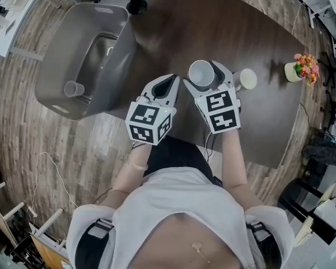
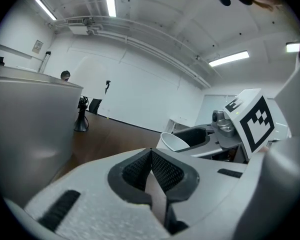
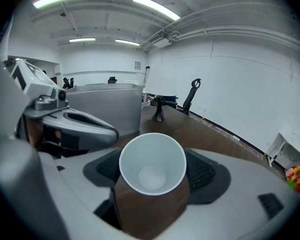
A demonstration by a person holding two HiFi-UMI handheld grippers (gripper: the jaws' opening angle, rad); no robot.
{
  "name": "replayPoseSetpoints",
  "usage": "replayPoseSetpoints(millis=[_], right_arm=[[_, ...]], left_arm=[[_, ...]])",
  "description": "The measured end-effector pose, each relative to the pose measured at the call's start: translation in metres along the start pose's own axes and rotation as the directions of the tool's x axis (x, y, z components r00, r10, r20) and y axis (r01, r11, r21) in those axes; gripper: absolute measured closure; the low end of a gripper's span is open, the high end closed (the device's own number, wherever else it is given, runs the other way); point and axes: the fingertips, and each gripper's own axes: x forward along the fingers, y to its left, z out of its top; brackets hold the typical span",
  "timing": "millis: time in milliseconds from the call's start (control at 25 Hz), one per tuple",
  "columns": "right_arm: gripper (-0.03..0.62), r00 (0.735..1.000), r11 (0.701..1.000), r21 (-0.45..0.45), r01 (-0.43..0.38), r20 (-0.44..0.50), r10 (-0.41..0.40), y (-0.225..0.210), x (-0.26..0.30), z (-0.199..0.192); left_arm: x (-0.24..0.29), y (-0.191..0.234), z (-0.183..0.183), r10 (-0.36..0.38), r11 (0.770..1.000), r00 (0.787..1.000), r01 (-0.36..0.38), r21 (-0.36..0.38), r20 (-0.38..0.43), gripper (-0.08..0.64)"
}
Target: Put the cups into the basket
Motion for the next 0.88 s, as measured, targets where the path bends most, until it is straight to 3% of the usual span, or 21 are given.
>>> replayPoseSetpoints(millis=[400,880], right_arm=[[0.204,0.998,0.998,-0.023,-0.057,-0.008,0.056,0.024,-0.037,-0.018],[0.204,0.993,0.991,-0.073,-0.108,-0.051,0.105,0.039,-0.04,-0.022]], left_arm=[[-0.021,-0.02,-0.008,-0.003,0.998,1.0,0.004,0.067,-0.012,0.551],[-0.024,-0.021,-0.004,-0.003,0.996,1.0,0.004,0.088,-0.009,0.551]])
